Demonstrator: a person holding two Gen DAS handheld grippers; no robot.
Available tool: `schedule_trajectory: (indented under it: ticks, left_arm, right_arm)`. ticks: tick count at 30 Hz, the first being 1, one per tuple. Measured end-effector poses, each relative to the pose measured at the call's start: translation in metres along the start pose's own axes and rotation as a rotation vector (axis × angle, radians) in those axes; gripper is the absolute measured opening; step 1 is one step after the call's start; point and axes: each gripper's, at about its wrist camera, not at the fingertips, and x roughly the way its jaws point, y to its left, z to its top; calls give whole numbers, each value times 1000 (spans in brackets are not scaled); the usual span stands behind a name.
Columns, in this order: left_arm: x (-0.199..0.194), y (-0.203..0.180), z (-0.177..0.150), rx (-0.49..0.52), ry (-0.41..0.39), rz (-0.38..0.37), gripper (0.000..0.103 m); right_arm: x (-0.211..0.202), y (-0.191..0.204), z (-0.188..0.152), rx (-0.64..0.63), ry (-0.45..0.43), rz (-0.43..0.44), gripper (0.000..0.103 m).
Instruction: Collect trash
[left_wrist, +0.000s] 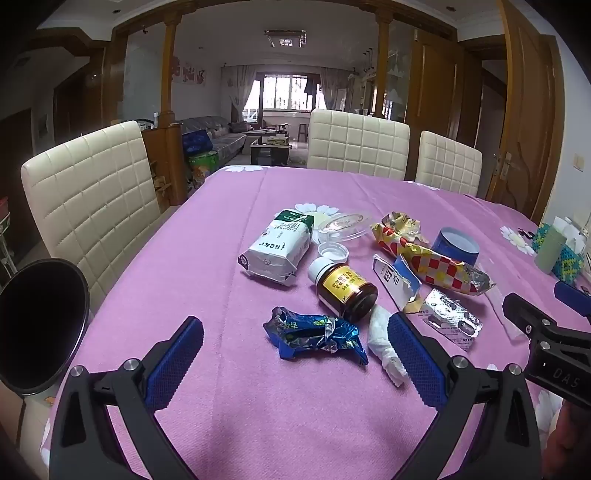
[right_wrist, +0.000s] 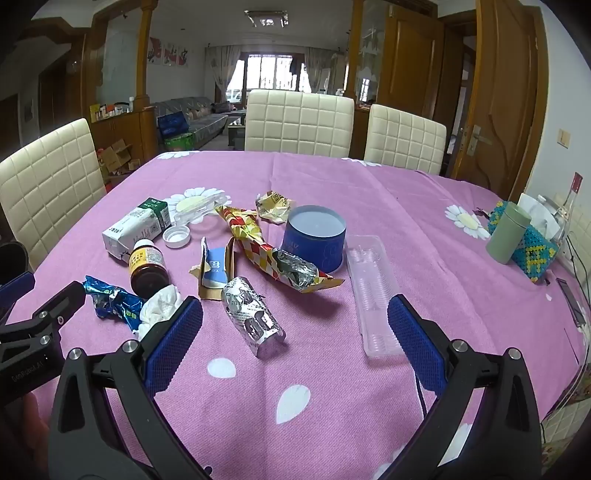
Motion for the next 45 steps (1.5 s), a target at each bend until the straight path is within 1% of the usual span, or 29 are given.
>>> schedule_trajectory:
  ticks: [3, 45]
  left_arm:
    - [1, 0, 0, 5, 10, 6, 97]
    - [0, -1, 0, 2, 6, 0, 97]
  right_arm:
    - [0, 0, 0, -3, 4, -2, 99]
    - [0, 2, 0, -4, 4, -2, 99]
